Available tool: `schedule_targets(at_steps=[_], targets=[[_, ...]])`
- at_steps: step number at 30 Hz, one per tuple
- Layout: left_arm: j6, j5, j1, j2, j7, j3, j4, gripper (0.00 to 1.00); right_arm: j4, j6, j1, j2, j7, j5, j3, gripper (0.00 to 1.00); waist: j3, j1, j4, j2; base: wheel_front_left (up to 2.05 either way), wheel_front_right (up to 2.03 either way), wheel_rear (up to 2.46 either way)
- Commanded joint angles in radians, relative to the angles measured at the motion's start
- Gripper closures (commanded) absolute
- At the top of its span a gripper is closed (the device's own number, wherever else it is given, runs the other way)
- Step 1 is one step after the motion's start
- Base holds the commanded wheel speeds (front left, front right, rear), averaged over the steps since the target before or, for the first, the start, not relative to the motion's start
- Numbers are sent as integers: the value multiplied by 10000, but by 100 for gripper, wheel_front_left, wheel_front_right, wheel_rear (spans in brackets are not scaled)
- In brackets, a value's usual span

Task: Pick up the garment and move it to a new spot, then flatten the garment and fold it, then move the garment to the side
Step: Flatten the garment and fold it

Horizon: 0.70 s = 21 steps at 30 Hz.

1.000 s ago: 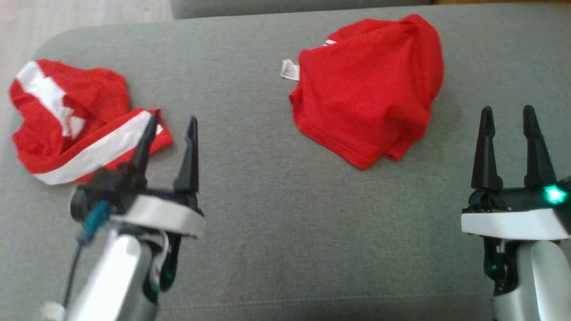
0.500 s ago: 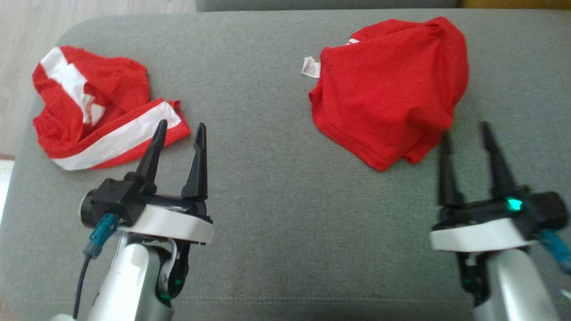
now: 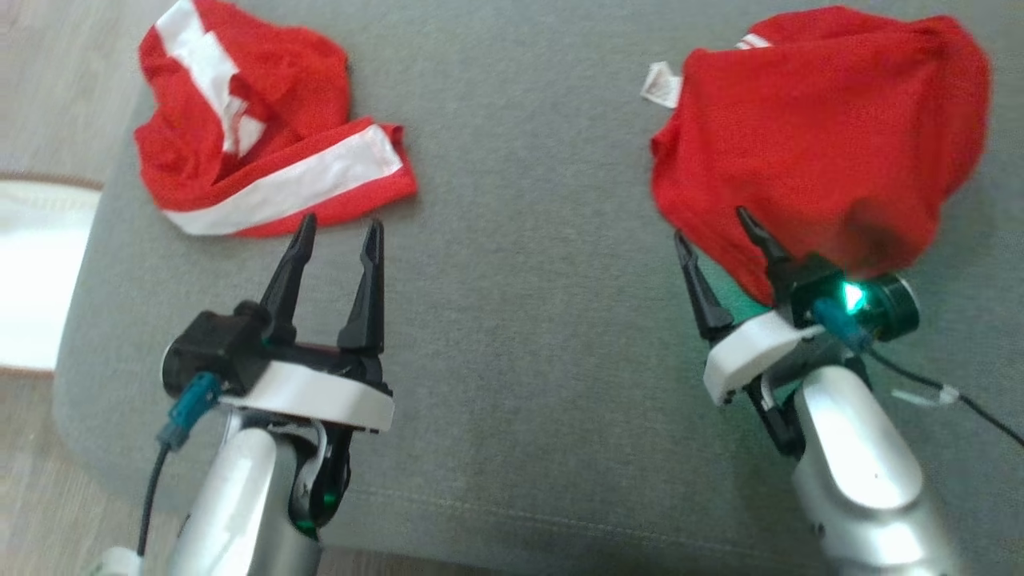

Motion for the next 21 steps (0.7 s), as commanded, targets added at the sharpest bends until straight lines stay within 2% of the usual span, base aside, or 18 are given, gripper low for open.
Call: schedule_targets(at_steps=[1,9,16,17,18,21], targets=[[10,-200,-505,28,-51,304,-314,0,58,75,-543,-14,41,-192,68,0,363,0,385,0,0,0,0],[225,-588,-725,24,-51,15,-342,0,1802,75,-1629,-14,310,-919,-696,0,891,0,919,0,0,0,0],[303,-684,-891,23,-51,33,-380,0,3023,75,-2243,-14,498,-996,-1057,0,1144,0,1094,0,0,0,0],[311,-688,-904,23,-51,45,-380,0,3144,75,-2297,-14,508,-964,-1086,30,1150,0,1089,0,0,0,0],[325,-690,-912,23,-51,54,-381,0,3242,75,-2343,-14,487,-924,-1118,100,1149,0,1075,0,0,0,0],[352,-685,-909,23,-51,77,-373,0,3410,75,-2415,-14,394,-831,-1115,100,1120,0,1001,0,0,0,0]])
